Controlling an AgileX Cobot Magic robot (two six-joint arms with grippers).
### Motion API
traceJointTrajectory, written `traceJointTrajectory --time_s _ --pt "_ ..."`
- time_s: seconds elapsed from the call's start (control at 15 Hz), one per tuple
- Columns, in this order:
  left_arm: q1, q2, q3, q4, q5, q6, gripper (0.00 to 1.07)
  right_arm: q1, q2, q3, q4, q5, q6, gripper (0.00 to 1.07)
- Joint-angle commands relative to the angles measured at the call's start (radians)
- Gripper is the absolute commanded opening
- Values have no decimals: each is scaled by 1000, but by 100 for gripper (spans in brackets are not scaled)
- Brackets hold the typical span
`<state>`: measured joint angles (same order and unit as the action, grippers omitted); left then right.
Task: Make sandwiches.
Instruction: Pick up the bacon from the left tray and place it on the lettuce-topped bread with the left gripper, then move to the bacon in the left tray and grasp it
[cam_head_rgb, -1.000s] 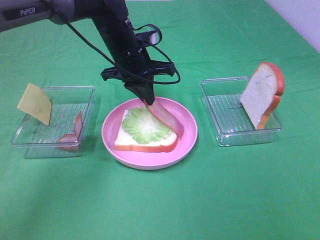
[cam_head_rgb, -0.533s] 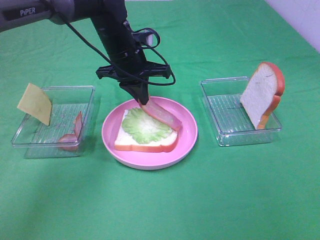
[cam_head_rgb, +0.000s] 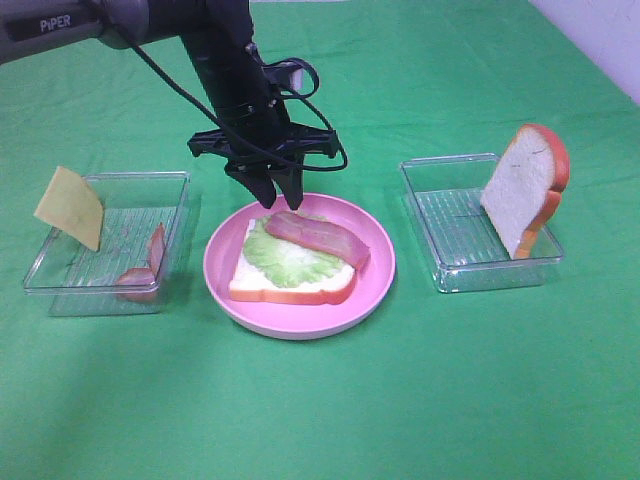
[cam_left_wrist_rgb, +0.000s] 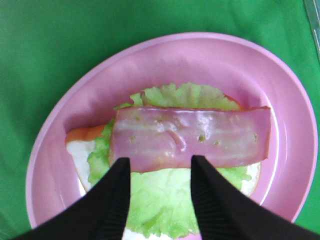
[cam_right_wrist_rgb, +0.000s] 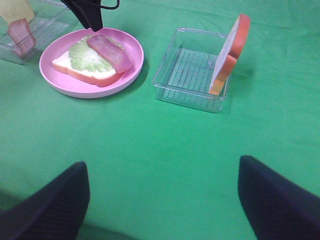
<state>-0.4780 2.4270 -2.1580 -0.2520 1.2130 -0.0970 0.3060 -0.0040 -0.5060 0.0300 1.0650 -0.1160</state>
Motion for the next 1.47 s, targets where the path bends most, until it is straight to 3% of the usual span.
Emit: traceJointTrajectory --time_s 0.07,0.4,0.53,0.8,1.0,1.07,1.47 --pt "-2 -2 -2 13 60 1 59 4 -23 4 -3 -8 -3 75" --pt "-2 -61 -14 38 60 -1 63 4 -23 4 -3 -8 -3 75" --pt "-2 -114 -13 103 60 -46 64 4 -23 4 -3 -8 -3 75" --pt "-2 -179 5 131 61 -72 64 4 -23 4 -3 -8 -3 75" --pt "-2 -291 174 176 61 -100 64 4 -23 4 -3 -8 -3 75" --pt "-2 -323 221 196 61 -134 64 4 -23 4 -3 -8 -3 75" --pt "-2 -487 444 240 61 -224 64 4 -23 4 -3 -8 -3 75"
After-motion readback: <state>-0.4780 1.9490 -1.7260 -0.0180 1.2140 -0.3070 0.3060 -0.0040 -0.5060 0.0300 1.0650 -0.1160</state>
